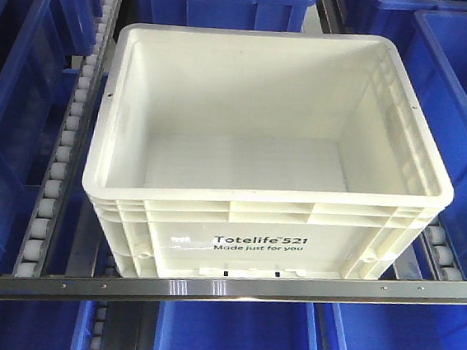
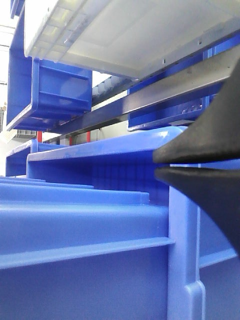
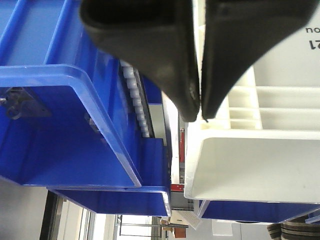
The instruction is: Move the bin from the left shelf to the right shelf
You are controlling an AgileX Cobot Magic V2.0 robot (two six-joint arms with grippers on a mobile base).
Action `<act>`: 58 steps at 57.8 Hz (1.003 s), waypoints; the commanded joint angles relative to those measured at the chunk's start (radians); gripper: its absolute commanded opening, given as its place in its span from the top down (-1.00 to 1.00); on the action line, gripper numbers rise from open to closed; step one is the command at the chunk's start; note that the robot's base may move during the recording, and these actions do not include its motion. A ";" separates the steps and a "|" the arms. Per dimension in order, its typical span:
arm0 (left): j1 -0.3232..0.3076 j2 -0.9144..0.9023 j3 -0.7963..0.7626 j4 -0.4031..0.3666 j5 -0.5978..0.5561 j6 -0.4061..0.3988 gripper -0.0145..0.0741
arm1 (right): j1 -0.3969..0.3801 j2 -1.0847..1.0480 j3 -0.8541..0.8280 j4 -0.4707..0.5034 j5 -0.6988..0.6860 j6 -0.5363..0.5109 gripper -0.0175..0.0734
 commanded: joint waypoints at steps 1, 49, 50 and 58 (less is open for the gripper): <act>-0.008 -0.015 0.020 -0.002 -0.083 -0.004 0.69 | -0.006 -0.010 0.018 -0.041 -0.064 0.039 0.63; -0.008 -0.015 0.020 -0.002 -0.083 -0.004 0.69 | -0.006 -0.010 0.019 -0.043 -0.019 0.054 0.63; -0.008 -0.015 0.020 -0.002 -0.083 -0.004 0.69 | -0.006 -0.010 0.019 -0.043 -0.019 0.054 0.63; -0.008 -0.015 0.020 -0.002 -0.083 -0.004 0.69 | -0.006 -0.010 0.019 -0.043 -0.019 0.054 0.63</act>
